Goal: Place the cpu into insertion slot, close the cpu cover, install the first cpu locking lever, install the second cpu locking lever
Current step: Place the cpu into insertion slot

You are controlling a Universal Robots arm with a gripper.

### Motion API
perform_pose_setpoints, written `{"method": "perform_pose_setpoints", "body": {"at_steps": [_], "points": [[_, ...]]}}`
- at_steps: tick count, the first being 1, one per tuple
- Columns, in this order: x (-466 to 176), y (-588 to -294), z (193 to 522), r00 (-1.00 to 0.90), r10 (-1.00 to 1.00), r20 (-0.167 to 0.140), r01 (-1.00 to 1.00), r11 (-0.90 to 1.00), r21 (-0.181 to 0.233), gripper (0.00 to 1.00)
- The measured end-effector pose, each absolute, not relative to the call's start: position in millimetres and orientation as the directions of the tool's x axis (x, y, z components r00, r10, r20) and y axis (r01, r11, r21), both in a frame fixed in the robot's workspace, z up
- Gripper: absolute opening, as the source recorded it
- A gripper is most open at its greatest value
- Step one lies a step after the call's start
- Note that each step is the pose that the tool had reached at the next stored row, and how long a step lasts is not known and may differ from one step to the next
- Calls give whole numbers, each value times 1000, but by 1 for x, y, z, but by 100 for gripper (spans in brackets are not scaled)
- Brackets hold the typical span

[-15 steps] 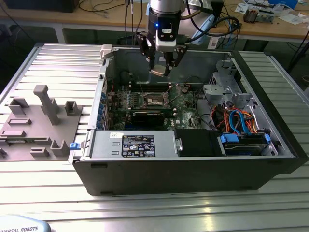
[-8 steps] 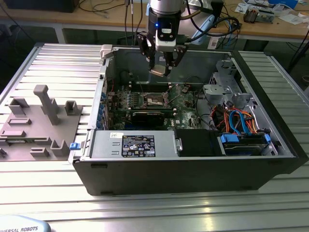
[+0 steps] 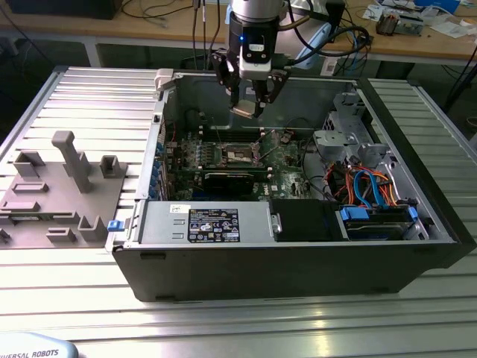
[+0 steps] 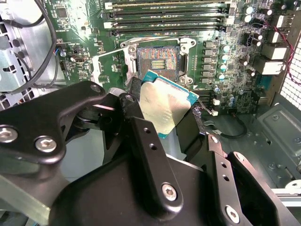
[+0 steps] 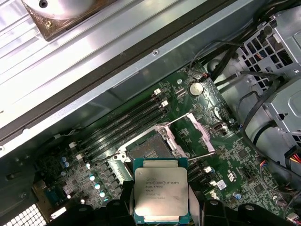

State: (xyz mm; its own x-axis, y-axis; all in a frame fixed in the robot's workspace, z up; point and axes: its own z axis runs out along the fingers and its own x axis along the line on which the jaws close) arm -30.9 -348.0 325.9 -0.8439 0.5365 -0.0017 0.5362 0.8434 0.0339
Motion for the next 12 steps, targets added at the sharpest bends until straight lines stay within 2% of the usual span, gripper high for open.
{"method": "perform_pose_setpoints", "body": {"at_steps": [12], "points": [[-31, -348, 326, -828, 560, -2, 560, 828, 34, 54]]}}
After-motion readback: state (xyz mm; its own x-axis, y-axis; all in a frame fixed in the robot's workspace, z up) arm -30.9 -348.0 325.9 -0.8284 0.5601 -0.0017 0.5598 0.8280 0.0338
